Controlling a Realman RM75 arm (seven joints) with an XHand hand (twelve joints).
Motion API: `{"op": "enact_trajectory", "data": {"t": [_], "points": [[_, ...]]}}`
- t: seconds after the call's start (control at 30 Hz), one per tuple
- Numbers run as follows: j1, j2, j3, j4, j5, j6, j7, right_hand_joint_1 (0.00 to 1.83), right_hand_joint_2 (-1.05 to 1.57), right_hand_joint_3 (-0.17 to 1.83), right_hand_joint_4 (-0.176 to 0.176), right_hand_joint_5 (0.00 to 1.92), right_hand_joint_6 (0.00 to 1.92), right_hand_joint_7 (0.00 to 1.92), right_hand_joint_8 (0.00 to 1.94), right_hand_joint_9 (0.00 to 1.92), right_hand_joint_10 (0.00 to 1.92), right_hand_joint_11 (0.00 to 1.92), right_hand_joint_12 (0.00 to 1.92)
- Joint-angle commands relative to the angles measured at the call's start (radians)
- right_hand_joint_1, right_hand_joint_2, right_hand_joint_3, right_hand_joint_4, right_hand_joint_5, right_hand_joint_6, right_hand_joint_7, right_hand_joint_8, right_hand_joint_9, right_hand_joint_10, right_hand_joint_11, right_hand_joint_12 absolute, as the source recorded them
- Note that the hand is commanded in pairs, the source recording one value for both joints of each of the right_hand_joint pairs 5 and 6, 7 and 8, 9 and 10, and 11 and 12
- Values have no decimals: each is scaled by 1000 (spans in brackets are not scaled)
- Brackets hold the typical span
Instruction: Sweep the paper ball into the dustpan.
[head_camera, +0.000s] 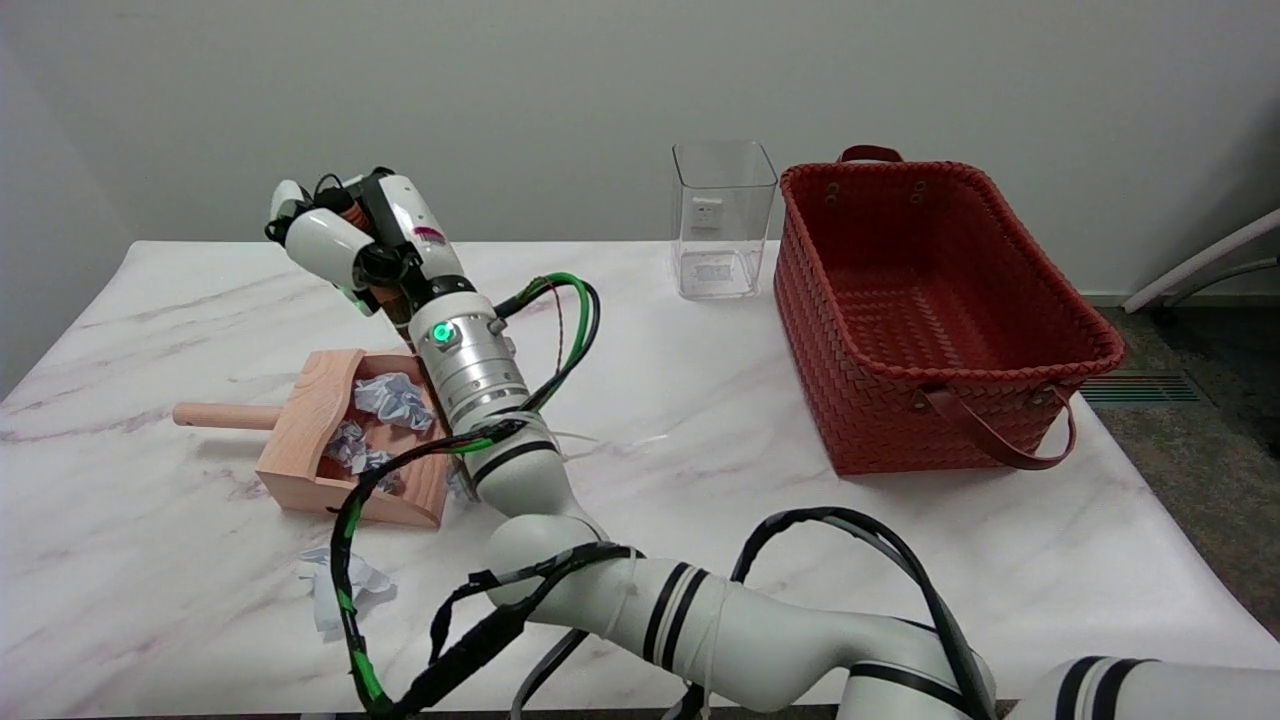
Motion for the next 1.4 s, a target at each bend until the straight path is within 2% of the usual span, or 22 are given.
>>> {"op": "enact_trajectory", "data": {"t": [0.03, 0.2, 0.4, 0.5, 0.63, 0.8, 0.9, 1.1, 1.4], "points": [[212, -123, 93, -183, -12, -41, 214, 750, 1435, 1318, 0, 1920, 1920, 1920, 1920, 1920, 1920, 1919, 1919], [308, -148, 100, -255, 11, -48, 316, 736, 1390, 1301, 0, 1920, 1920, 1920, 1920, 1920, 1920, 1920, 1920], [257, -72, 128, -127, 12, -59, 287, 729, 1397, 1244, 0, 1920, 1920, 1920, 1920, 1920, 1920, 1920, 1920], [227, -33, 150, -47, 12, -90, 215, 727, 1449, 1192, 0, 1920, 1920, 1920, 1920, 1920, 1920, 1920, 1920], [146, 50, 111, 66, 11, -101, 30, 748, 1495, 1113, 0, 1920, 1920, 1920, 1920, 1920, 1920, 1915, 1915], [17, 113, 61, 176, 2, -35, -170, 777, 1571, 1019, 0, 1920, 1920, 1920, 1920, 1920, 1920, 1857, 1857], [-71, 135, 50, 238, 9, -19, -240, 813, 1551, 1079, 0, 1920, 1920, 1920, 1920, 1920, 1920, 1837, 1837], [-217, 136, 39, 358, 11, 13, -259, 864, 1518, 1217, 0, 1920, 1920, 1920, 1920, 1920, 1920, 1808, 1808], [-310, 138, 25, 357, 22, 15, -222, 882, 1487, 1320, 0, 1920, 1920, 1920, 1920, 1920, 1920, 1808, 1808]]}}
